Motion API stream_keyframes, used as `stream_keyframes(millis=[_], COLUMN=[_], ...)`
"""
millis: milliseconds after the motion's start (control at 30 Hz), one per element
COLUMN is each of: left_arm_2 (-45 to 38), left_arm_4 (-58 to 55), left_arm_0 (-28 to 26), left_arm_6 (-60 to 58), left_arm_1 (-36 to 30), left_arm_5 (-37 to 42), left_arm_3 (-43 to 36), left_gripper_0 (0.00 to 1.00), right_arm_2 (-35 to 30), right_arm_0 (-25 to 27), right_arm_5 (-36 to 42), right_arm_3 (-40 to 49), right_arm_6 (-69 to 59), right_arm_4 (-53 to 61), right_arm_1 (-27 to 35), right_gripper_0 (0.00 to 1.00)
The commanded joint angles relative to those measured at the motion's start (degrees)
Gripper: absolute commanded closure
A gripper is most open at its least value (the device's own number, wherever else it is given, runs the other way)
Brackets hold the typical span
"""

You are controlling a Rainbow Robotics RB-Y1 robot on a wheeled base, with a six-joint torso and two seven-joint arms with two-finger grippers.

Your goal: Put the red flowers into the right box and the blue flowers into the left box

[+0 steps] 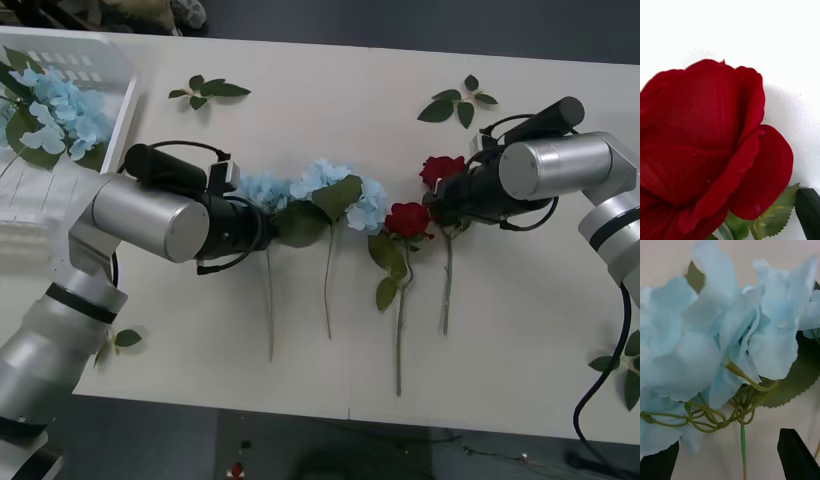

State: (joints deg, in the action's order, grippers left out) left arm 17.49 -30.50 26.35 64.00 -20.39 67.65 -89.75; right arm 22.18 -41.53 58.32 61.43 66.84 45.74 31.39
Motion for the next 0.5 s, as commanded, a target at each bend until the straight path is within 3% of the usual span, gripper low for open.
stream_keyframes(millis=[33, 133, 167, 200, 333, 367, 433, 500], left_arm_2=[4.0, 7.5, 8.5, 10.0, 14.1, 15.1, 17.3, 18.3], left_arm_4=[0.7, 1.3, 1.5, 2.1, 7.2, 9.0, 12.9, 13.9], left_arm_0=[5.9, 9.5, 10.4, 11.5, 13.3, 13.4, 13.4, 13.4], left_arm_6=[-2.4, -2.4, -2.5, -2.5, -2.5, -2.5, -2.6, -2.6], left_arm_1=[-0.8, -0.8, -0.9, -0.9, -0.9, -0.9, -0.9, -0.9], left_arm_5=[-4.3, -5.3, -5.5, -5.9, -7.1, -7.6, -8.0, -8.1], left_arm_3=[5.5, 10.3, 11.5, 12.8, 15.6, 15.8, 15.9, 16.4], left_gripper_0=[0.23, 0.24, 0.24, 0.23, 0.24, 0.35, 0.86, 1.00], right_arm_2=[3.0, 5.1, 5.6, 6.0, 6.0, 6.0, 6.0, 6.0], right_arm_0=[-3.4, -4.2, -4.3, -4.3, -4.3, -4.2, -4.2, -4.2], right_arm_5=[-3.0, -4.7, -5.2, -5.7, -5.9, -5.9, -5.9, -5.9], right_arm_3=[-3.0, -5.0, -5.3, -5.4, -5.3, -5.4, -5.4, -5.4], right_arm_6=[-0.7, -0.7, -0.7, -0.7, -0.6, -0.6, -0.5, -0.4], right_arm_4=[-0.1, 0.0, 0.0, 0.0, -0.2, -0.2, -0.2, -0.2], right_arm_1=[0.3, 0.3, 0.3, 0.3, 0.3, 0.3, 0.3, 0.3], right_gripper_0=[0.00, 0.00, 0.15, 0.41, 0.91, 0.97, 1.00, 1.00])
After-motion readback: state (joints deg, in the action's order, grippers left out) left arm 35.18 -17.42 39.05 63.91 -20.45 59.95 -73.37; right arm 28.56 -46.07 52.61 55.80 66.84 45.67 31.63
